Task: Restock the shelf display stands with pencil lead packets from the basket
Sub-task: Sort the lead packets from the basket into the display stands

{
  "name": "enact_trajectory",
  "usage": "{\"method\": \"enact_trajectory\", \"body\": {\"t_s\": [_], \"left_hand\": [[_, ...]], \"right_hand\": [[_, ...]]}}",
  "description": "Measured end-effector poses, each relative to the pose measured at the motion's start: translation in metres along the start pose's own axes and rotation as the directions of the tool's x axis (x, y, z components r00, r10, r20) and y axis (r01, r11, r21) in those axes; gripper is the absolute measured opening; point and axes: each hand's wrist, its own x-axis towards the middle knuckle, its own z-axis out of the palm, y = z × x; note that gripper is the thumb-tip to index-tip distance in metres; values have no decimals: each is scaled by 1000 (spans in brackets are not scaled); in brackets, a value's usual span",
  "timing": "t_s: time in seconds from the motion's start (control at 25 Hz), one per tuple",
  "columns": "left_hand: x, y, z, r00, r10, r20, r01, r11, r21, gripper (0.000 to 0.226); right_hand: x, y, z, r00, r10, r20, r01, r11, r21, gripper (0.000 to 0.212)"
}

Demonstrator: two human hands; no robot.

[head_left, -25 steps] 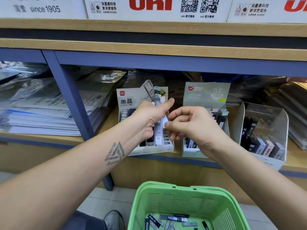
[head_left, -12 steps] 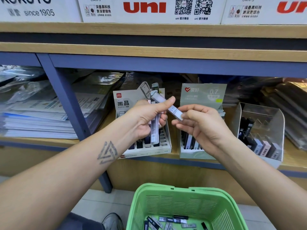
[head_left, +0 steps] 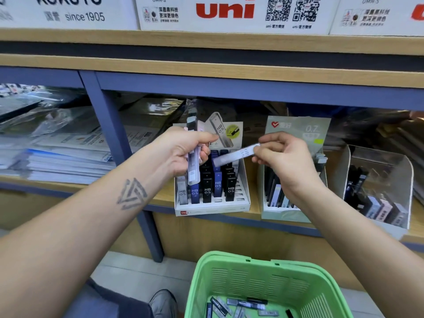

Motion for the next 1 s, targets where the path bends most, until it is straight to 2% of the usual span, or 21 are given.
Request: {"method": "enact_trajectory", "body": {"t_s": [0.12,0.24,0.4,0.48,0.56,0.76,1.0], "left_hand": [[-3,0,-3,1000,-11,16,11,1000,2,20],[-6,1,1,1000,-1,29,1,1000,15,22],[-4,2,7,999,6,39,-7,1000,29,19],[-2,1,10,999,-1,47,0,999,32,19],[2,-1,12,999,-10,46,8,999,36,19],[5,-4,11,999,-18,35,17,999,36,16],[2,-3,12,999,-12,40,10,999,50,17]], "right_hand": [[4,1,9,994,-91,55,100,975,-199,15],[23,-12,5,981,-159,111,191,889,-416,21],[43,-8,13,944,-186,272,328,609,-723,14],[43,7,22,929,-203,310,370,524,-767,16],[40,18,28,926,-196,323,377,488,-787,18],[37,23,30,926,-198,321,377,466,-801,20],[44,17,33,929,-115,352,365,449,-815,20]]}}
